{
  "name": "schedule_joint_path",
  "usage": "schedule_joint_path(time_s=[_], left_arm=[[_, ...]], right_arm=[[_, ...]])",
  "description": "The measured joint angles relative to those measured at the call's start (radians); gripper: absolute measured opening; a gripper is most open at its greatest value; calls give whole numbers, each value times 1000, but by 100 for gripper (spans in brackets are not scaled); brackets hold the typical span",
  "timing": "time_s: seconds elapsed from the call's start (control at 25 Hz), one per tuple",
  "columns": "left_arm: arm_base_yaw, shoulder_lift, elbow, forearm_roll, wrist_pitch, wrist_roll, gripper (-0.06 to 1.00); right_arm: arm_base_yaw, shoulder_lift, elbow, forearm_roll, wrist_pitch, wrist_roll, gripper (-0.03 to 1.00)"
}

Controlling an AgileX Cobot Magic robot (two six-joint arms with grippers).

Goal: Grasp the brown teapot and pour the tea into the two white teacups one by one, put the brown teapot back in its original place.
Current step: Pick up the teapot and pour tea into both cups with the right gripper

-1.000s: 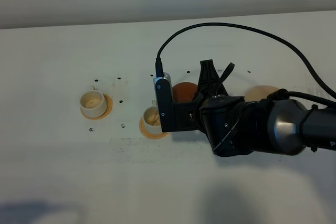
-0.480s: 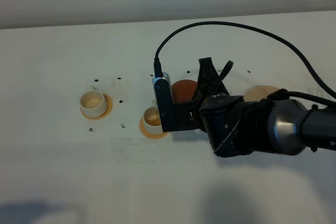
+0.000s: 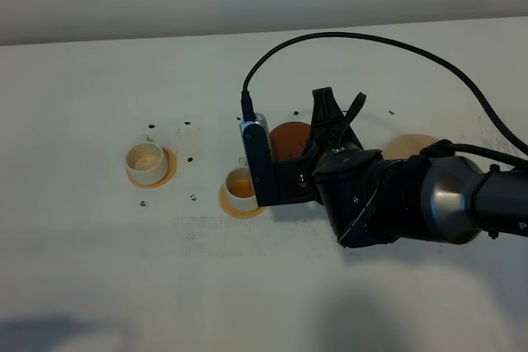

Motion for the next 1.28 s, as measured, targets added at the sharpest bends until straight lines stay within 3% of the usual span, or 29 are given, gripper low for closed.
schedule_joint_path(time_s=[1.28], left_arm=[[0,0,0,0,0,0,38]], right_arm=[[9,-1,0,-73,4,0,12]])
